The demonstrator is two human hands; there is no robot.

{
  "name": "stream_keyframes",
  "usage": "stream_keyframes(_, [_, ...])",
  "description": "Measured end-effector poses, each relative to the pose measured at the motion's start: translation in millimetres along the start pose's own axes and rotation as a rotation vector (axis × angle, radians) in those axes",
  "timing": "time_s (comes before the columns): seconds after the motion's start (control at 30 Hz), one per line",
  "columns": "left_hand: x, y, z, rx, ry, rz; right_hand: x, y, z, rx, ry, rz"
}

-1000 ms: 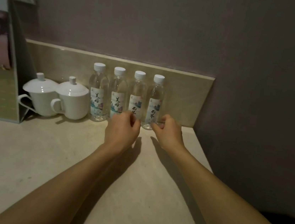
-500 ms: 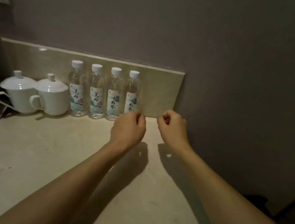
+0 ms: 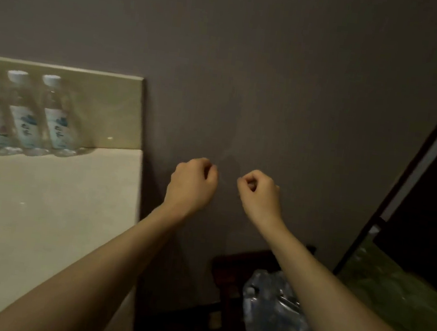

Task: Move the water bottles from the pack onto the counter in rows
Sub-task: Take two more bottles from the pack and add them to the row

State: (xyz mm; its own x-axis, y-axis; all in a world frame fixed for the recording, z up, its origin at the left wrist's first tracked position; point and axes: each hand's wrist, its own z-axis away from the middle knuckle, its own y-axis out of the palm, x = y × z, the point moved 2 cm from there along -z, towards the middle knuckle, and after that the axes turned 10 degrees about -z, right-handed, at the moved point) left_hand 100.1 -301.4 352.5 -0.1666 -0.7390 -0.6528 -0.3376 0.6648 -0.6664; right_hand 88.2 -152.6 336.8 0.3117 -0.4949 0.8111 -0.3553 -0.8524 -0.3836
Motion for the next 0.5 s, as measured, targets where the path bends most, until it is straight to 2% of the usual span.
stream_keyframes(0.23, [-73.2,93.4,22.1,0.120,-0.002,0.007,-71.0,-98.1,-1.7,-0.033,0.067,0.011])
stream_keyframes(0.5, [-86.2,185.0,20.7,0.279,-0.036,-0.026,-155.3,-140.6,-14.3,-0.074,0.222,-0.108])
